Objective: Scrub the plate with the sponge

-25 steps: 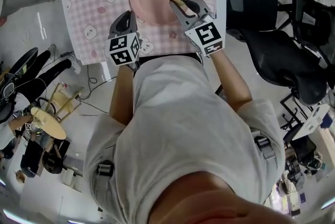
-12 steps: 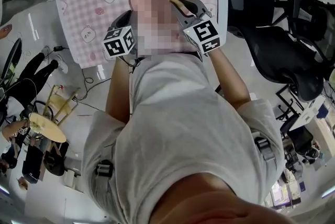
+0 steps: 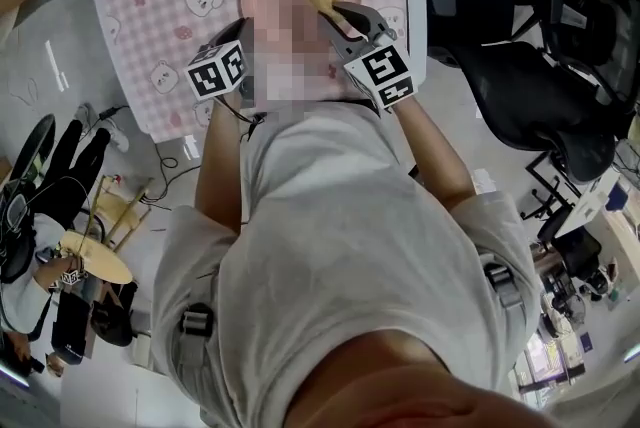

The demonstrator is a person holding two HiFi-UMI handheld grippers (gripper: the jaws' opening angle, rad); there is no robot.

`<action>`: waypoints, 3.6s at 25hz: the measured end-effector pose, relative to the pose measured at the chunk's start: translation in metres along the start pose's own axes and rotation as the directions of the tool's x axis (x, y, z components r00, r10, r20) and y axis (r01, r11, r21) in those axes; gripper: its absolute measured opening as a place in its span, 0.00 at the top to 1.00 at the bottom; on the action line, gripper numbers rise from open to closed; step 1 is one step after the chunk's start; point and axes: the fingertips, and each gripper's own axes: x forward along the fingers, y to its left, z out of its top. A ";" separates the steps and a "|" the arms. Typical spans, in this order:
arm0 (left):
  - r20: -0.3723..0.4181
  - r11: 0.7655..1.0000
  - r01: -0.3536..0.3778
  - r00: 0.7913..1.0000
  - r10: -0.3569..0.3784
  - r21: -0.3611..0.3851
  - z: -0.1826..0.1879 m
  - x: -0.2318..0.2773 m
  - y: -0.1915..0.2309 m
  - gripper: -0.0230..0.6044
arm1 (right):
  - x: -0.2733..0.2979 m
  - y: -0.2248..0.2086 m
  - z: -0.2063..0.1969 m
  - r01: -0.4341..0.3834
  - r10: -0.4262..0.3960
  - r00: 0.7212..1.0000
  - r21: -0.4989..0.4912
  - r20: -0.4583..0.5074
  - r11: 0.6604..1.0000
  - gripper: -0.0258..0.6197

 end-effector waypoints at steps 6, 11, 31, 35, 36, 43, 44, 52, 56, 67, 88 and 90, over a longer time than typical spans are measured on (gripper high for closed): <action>-0.024 1.000 -0.017 1.000 0.018 0.007 0.007 0.004 0.008 0.85 | 0.002 -0.005 0.007 0.014 -0.014 1.000 0.001 0.014 1.000 0.86; -0.046 1.000 -0.005 0.999 0.005 -0.007 0.007 0.012 0.015 0.85 | 0.005 -0.006 0.005 0.031 -0.031 0.999 0.015 0.014 0.999 0.86; -0.076 0.997 0.053 0.995 -0.057 -0.060 0.006 0.031 0.011 0.89 | 0.003 -0.012 -0.009 0.060 -0.058 0.998 0.059 -0.028 0.996 0.86; -0.029 0.999 0.031 0.999 -0.031 -0.020 0.014 0.021 0.009 0.90 | 0.002 -0.017 -0.017 0.069 -0.065 0.996 0.076 -0.053 0.995 0.86; -0.012 1.000 0.020 1.000 -0.020 0.003 0.019 0.020 0.008 0.91 | 0.004 -0.021 -0.018 0.071 -0.066 0.996 0.079 -0.062 0.994 0.86; 0.030 0.992 -0.009 1.000 0.006 0.129 0.034 0.011 -0.008 0.91 | 0.025 -0.033 -0.028 0.056 -0.040 0.993 0.147 -0.110 0.988 0.86; 0.036 0.990 -0.014 0.999 0.009 0.137 0.034 0.009 -0.009 0.91 | 0.028 -0.033 -0.029 0.054 -0.036 0.992 0.143 -0.121 0.988 0.86; 0.066 0.983 -0.039 0.997 0.027 0.181 0.043 0.002 -0.019 0.91 | 0.063 -0.048 -0.026 0.025 -0.001 0.971 0.095 -0.241 0.995 0.86; 0.073 0.978 -0.041 0.997 0.027 0.205 0.046 -0.001 -0.023 0.91 | 0.077 -0.045 -0.029 -0.008 0.035 0.959 0.099 -0.281 0.995 0.86; 0.079 0.976 -0.051 0.996 0.035 0.212 0.045 -0.007 -0.027 0.90 | 0.093 -0.037 -0.033 -0.011 0.037 0.956 0.092 -0.290 0.996 0.86; 0.071 0.983 -0.064 0.996 0.053 0.171 0.038 -0.007 -0.017 0.91 | 0.105 0.052 -0.043 -0.246 0.255 0.919 0.068 -0.299 0.967 0.86; 0.069 0.983 -0.067 0.996 0.055 0.173 0.036 -0.007 -0.017 0.91 | 0.103 0.056 -0.046 -0.257 0.265 0.915 0.066 -0.305 0.964 0.86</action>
